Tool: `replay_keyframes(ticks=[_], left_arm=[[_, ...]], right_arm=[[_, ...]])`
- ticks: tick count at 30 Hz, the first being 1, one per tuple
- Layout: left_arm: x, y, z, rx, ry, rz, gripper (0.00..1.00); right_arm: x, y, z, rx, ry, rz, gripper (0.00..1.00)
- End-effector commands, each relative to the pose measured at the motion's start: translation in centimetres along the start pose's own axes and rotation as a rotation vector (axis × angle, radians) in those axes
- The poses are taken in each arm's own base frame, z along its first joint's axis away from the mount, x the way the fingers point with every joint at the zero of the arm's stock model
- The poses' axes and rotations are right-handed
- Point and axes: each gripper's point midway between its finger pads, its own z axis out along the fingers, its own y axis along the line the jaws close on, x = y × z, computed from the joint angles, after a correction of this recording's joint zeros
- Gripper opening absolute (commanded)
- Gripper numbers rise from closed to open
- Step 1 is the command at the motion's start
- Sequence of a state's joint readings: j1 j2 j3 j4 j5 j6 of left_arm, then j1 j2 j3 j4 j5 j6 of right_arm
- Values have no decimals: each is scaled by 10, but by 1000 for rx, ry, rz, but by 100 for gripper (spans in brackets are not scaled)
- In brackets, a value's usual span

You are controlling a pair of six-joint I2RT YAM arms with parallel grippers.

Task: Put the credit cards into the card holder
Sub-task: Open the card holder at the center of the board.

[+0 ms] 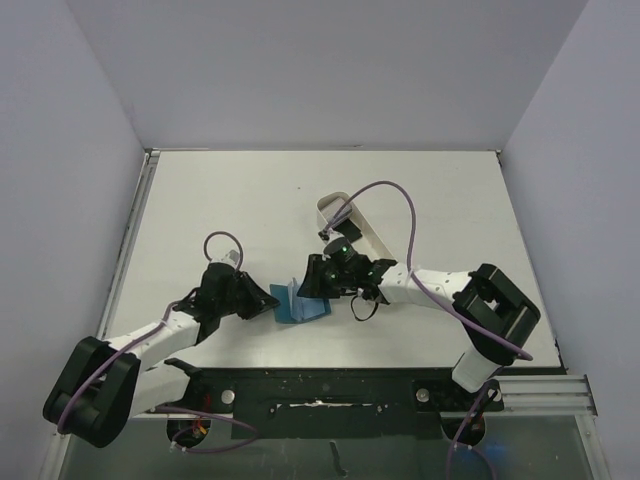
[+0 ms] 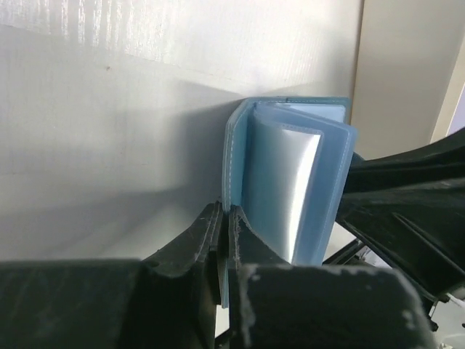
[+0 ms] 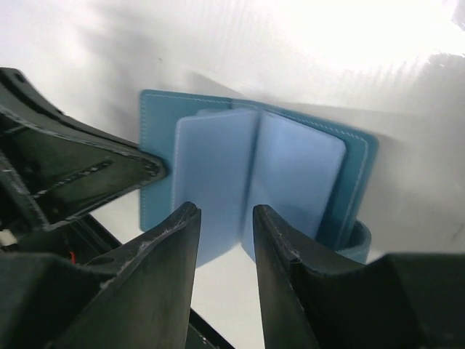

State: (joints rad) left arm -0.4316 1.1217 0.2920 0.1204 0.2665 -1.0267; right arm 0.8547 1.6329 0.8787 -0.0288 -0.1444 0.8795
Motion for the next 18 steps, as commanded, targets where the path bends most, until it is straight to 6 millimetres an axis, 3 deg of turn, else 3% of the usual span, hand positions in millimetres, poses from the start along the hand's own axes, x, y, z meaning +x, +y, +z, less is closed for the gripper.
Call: replay_keyframes(ticks=[1,6,10,15,18], left_arm=[[-6,-13,5,65,-11,26,0],[-4,-15,15,91,13,14,0],[-2,-18,19,103,32,5,0],[-3,-17,16,94,31,-4,36],[-5,-22,10,127,11,0,45]], right_arm=[[-19,35,4,-98,-40,-34,36],[-17,32,11,-63,-26,-43,37],[-13,12,18,25,-16,-51,37],[-7,-2,24,83,-2,-56,38],[-6,-8,26,116,0,-64,38]])
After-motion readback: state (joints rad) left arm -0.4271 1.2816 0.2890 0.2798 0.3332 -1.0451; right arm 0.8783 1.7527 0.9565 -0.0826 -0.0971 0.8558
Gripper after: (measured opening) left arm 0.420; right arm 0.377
